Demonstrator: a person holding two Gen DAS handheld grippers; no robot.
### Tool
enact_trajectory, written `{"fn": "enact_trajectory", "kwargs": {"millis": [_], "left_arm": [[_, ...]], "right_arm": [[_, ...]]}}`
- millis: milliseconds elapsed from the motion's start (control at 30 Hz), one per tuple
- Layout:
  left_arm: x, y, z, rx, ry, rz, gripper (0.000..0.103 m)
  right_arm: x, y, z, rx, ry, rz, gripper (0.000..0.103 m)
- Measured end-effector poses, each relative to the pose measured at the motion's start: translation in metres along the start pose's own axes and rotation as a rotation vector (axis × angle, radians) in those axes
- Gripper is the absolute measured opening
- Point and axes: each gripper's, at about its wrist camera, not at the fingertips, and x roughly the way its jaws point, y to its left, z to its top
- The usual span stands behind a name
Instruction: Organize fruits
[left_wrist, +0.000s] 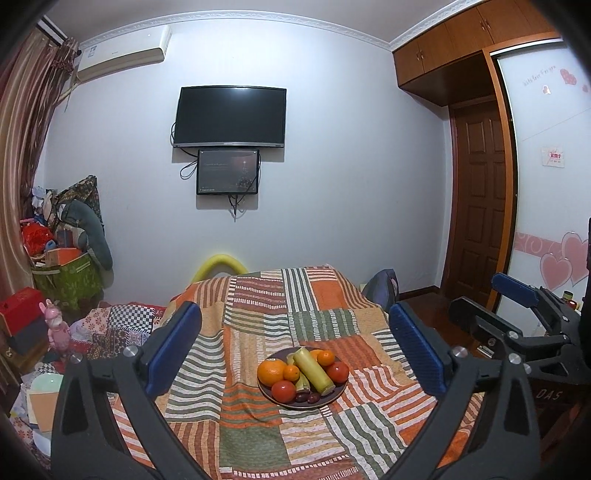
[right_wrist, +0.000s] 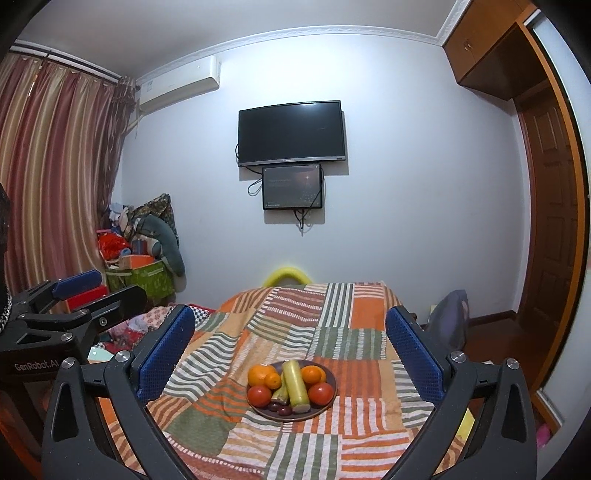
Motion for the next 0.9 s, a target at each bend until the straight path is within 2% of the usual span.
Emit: {"fn": "enact_trajectory", "kwargs": {"millis": [900], "left_arm": [[0.0014,-0.0023,-0.0015,-0.007,0.004,-0.003,0.103]], "right_arm": [[-0.003,-0.002,0.004,0.035,0.007,0.011,0.103]]}}
